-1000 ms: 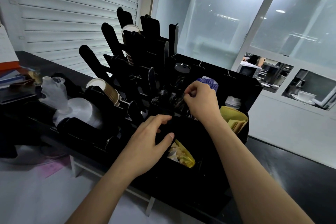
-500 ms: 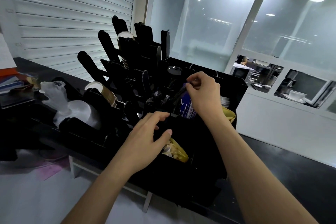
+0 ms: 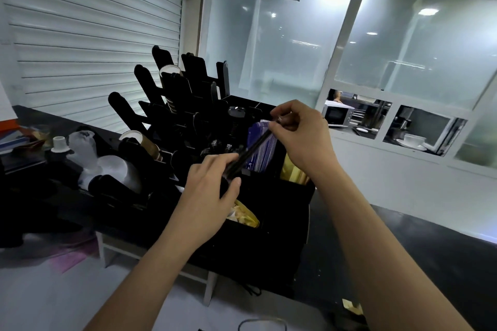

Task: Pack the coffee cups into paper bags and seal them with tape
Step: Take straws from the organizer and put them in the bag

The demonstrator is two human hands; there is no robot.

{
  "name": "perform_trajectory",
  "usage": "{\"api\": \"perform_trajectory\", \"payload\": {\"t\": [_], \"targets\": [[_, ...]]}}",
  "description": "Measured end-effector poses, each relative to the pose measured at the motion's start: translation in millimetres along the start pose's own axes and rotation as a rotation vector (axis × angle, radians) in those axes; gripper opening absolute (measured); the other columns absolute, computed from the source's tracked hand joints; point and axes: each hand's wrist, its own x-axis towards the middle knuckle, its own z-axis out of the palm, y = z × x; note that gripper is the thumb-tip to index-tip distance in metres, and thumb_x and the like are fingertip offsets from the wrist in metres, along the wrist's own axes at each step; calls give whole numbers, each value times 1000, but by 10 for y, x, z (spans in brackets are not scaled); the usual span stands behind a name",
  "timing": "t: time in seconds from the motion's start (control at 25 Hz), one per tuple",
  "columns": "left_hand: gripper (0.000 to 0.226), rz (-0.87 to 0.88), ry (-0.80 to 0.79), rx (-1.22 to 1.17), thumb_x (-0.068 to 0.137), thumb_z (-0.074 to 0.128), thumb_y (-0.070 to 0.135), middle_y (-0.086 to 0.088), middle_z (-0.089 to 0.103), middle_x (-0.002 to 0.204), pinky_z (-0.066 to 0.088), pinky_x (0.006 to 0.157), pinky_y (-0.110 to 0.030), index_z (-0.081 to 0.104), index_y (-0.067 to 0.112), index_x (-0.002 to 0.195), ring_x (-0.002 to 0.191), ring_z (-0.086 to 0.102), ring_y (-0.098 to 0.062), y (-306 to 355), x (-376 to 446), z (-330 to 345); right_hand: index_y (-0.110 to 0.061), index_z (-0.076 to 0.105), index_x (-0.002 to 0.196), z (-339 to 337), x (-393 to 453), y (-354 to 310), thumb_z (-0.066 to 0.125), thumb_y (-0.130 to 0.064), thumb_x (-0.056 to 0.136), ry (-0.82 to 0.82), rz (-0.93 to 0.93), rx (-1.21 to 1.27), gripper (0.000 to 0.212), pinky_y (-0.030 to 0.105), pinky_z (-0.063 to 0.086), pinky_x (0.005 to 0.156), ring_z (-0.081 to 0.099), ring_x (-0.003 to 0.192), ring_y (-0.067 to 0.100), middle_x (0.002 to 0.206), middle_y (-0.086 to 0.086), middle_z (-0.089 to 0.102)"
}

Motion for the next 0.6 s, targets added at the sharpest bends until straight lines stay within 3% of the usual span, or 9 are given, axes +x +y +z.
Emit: {"api": "perform_trajectory", "payload": {"t": [0.12,0.24,0.32,0.4,0.48,0.6], "targets": [[48,-14,22,49,101,52,32,22,43,133,29,97,-18,40,32,147,118,27,0,68,-94,-5,-30,72,95,-150,-212,-48,78,-18,85,-55,23,73,17,36,61,81,70,74,12,78,0,68],[47,-29,-2,66,100,53,33,20,53,129,38,102,-28,42,33,146,121,33,-4,95,-266,10,-30,73,95,-282,-480,-94,79,-18,85,-83,27,130,17,49,60,81,72,78,25,80,8,71],[41,-38,-19,48,100,55,30,23,56,114,44,98,-27,49,34,140,115,42,-3,116,-409,16,-24,73,98,-357,-657,-116,80,-16,85,-89,32,165,16,47,60,81,72,80,28,81,12,71],[32,-57,-43,16,100,55,27,23,56,103,47,90,-21,57,37,131,105,52,-3,126,-565,12,-17,73,100,-417,-830,-120,80,-13,86,-93,45,218,17,36,61,76,72,76,22,76,7,70],[26,-74,-68,-2,101,54,28,13,59,101,52,84,-22,63,41,121,94,59,-3,126,-716,3,-13,72,102,-448,-1012,-108,81,-12,86,-102,73,278,18,25,57,70,71,72,14,72,0,69],[22,-87,-127,-89,100,55,31,12,65,99,54,82,-22,67,38,117,91,62,-1,166,-949,-4,-12,72,101,-454,-1251,-47,81,-15,85,-81,124,338,18,23,57,69,73,76,16,78,5,74]]}}
